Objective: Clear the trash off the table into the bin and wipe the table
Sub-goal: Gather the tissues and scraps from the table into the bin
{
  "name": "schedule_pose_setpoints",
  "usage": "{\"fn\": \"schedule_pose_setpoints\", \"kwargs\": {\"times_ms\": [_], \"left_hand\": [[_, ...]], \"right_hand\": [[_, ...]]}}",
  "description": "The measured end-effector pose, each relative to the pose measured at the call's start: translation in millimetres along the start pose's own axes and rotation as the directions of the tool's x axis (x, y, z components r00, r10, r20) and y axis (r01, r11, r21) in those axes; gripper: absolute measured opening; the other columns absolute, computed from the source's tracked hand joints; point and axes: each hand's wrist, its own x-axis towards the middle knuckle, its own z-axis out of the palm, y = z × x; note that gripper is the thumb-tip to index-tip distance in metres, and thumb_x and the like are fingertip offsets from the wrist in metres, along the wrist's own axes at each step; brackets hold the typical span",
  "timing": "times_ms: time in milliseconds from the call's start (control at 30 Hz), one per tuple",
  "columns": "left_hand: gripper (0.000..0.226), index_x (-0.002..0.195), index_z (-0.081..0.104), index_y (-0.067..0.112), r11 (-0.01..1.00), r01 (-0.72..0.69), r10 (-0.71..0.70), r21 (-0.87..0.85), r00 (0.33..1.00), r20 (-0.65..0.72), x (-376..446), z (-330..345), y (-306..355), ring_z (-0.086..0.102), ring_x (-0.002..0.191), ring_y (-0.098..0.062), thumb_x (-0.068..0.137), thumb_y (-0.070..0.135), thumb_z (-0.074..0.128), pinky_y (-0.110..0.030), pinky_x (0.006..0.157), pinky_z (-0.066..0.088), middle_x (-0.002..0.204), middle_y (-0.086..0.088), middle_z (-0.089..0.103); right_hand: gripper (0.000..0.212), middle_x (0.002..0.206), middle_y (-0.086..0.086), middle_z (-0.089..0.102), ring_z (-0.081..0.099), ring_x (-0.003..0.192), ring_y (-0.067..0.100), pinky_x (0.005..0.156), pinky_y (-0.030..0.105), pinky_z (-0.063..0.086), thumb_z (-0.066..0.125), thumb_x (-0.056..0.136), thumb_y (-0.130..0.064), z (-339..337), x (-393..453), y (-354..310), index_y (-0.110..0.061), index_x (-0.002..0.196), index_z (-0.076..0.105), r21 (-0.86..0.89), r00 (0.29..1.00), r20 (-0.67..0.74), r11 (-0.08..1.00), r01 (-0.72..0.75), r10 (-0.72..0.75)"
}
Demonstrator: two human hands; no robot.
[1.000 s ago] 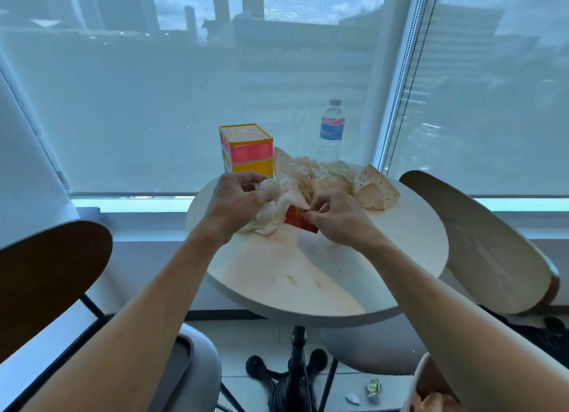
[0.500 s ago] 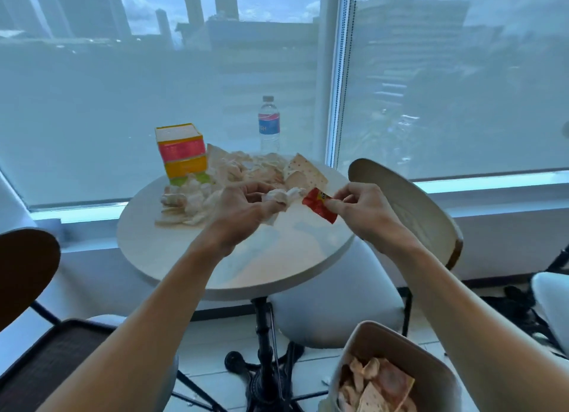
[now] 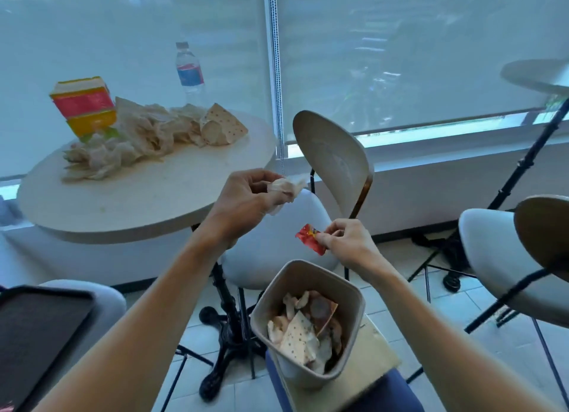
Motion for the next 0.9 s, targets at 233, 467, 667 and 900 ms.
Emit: {"fn": "schedule_pose_setpoints", "kwargs": {"times_ms": [233,467,667,900], "left_hand": [[0.01,0.088,0.073,0.013,0.996,0.081,-0.081,0.036,0.997,-0.008,-15.1,42.7,-25.6,0.06,0.071,-0.011,0.079,0.012,0.077,-0.02,0.063,0.045,0.087,-0.012,0.074],[0.021,0.101,0.072,0.016,0.947,0.144,-0.146,0.287,0.989,-0.013,-33.6,68.1,-77.9,0.063,0.075,-0.013,0.082,0.026,0.076,-0.019,0.066,0.048,0.085,-0.001,0.071],[0.061,0.137,0.049,0.029,0.77,0.102,-0.256,0.63,0.953,0.159,-36.7,73.4,-98.6,0.058,0.113,-0.017,0.082,0.035,0.072,-0.03,0.097,0.045,0.127,-0.003,0.062],[0.055,0.134,0.052,0.033,0.738,0.031,-0.136,0.674,0.985,0.104,-17.8,33.8,-56.4,0.058,0.108,-0.013,0.083,0.036,0.071,-0.024,0.09,0.042,0.125,0.0,0.062]], "right_hand": [[0.013,0.095,-0.002,0.069,0.065,0.089,0.01,0.086,0.033,0.056,0.071,0.085,-0.035,18.3,-16.8,65.0,-0.024,0.092,0.069,0.086,0.979,0.159,0.986,-0.146,0.131],[0.008,0.091,0.001,0.062,0.059,0.085,0.014,0.077,0.032,0.051,0.066,0.09,-0.023,-6.4,-3.2,58.1,-0.021,0.098,0.067,0.18,0.986,0.12,0.974,-0.135,0.114],[0.006,0.1,0.002,0.061,0.057,0.086,0.01,0.072,0.025,0.044,0.064,0.092,-0.021,-19.5,5.4,26.7,-0.022,0.098,0.066,0.207,0.996,0.088,0.978,-0.04,0.022],[0.009,0.099,-0.001,0.062,0.058,0.095,0.011,0.077,0.027,0.044,0.063,0.093,-0.024,-10.3,9.6,-24.9,-0.023,0.102,0.067,0.192,0.988,0.117,0.978,0.079,-0.102]]}}
